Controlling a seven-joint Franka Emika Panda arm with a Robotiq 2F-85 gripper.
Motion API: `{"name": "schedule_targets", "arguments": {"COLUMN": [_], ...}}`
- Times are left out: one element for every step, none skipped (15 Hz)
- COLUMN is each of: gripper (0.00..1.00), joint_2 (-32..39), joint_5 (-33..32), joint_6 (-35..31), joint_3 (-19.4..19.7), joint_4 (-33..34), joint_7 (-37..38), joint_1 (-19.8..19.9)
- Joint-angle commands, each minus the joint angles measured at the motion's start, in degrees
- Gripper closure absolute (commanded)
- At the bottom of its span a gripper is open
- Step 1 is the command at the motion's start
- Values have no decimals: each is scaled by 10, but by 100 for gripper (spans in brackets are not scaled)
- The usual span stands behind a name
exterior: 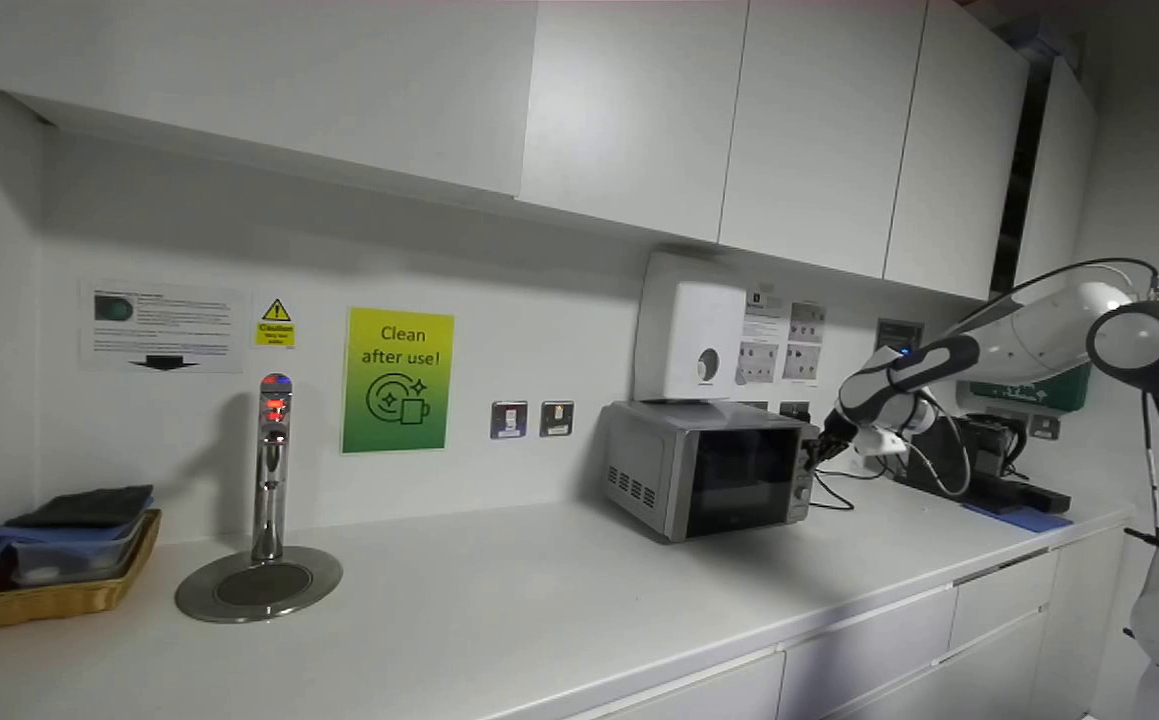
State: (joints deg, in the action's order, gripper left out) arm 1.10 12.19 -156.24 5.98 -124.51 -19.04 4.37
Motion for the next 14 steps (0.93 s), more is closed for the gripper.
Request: {"name": "schedule_targets", "arguments": {"gripper": [100, 100, 100, 100, 100, 100, 100, 100, 100, 100, 100, 100, 100, 100], "joint_2": [8, 9, 9, 10, 10, 11, 12, 12, 13, 13, 14, 15, 16, 16], "joint_5": [42, 47, 52, 53, 56, 54, 53, 53, 52, 52, 52, 51, 51, 51], "joint_6": [-22, -24, -25, -27, -28, -29, -30, -31, -33, -33, -34, -34, -35, -36], "joint_3": [-2, -2, -2, -1, -1, -1, -1, -1, -1, -1, -1, 0, 0, 0], "joint_4": [10, 10, 11, 11, 12, 12, 13, 13, 14, 14, 15, 15, 15, 16], "joint_7": [-51, -57, -61, -62, -64, -61, -60, -60, -59, -58, -58, -58, -58, -58], "joint_1": [1, 1, 1, 1, 1, 1, 1, 1, 1, 1, 1, 1, 2, 2]}}
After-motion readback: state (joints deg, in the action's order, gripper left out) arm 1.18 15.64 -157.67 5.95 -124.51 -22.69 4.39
